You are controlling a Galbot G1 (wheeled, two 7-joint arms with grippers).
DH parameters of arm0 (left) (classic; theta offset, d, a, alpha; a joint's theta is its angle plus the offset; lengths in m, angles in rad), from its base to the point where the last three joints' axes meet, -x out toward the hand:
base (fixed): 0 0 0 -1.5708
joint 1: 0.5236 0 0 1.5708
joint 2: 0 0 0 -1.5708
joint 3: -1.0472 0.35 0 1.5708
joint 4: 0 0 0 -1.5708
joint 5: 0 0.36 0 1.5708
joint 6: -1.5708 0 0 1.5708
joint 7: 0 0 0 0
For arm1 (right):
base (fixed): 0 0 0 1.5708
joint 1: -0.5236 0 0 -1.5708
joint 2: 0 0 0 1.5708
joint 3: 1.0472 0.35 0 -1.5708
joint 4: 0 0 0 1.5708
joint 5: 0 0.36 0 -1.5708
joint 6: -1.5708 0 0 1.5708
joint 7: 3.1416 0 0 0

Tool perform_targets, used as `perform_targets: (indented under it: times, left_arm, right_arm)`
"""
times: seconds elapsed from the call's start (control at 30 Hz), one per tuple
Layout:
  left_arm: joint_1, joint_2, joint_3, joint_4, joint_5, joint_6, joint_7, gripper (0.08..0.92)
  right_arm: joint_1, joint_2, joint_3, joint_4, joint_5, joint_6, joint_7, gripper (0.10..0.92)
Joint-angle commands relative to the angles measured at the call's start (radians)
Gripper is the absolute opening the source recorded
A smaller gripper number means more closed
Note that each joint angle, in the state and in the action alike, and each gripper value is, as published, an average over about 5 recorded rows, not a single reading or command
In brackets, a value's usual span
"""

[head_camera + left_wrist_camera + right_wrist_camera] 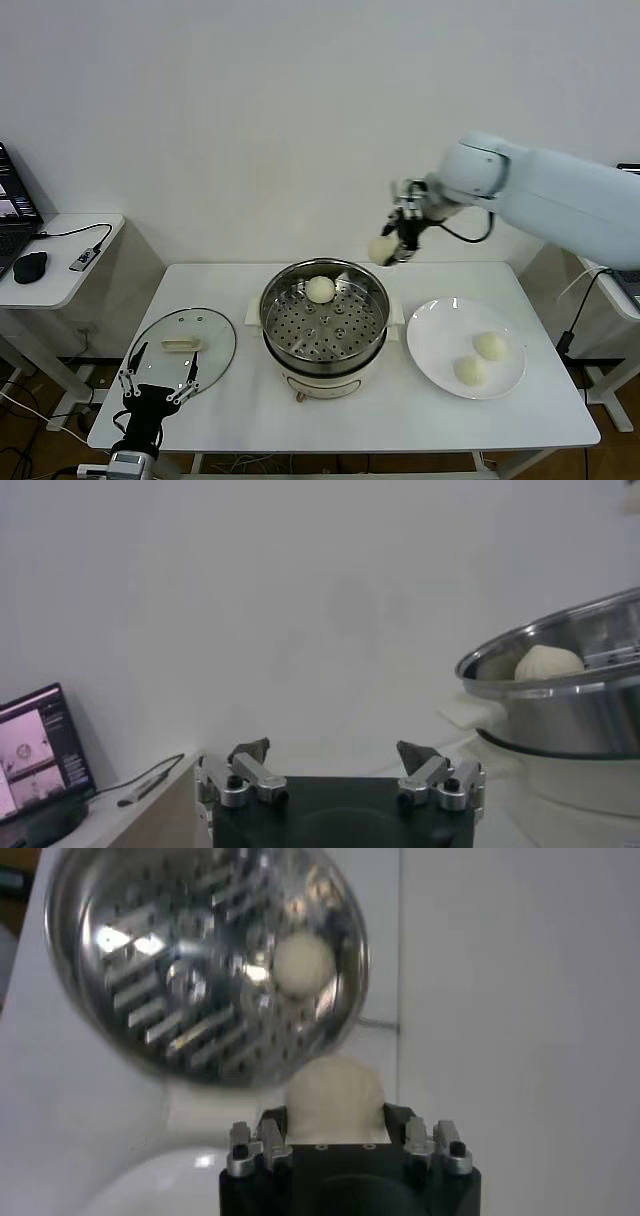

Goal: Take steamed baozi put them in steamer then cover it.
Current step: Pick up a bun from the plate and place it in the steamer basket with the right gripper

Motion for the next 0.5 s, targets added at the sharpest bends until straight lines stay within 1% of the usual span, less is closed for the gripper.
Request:
perform_targets:
  times: [0.03, 0.5]
  left_arm:
    - [0.001, -0.006, -0.01, 0.002, 0.004, -0.004, -0.001, 0.823]
    - [0.007, -0.017, -0.015, -0.003, 0.01, -0.012, -0.004, 0.823]
  right_arm:
    - [-0.055, 0.266, -0.019, -0.058, 0.147, -0.131, 0.089, 0.594]
    - [-0.223, 0.345, -0.006, -0.159, 0.086, -0.162, 0.129, 0.594]
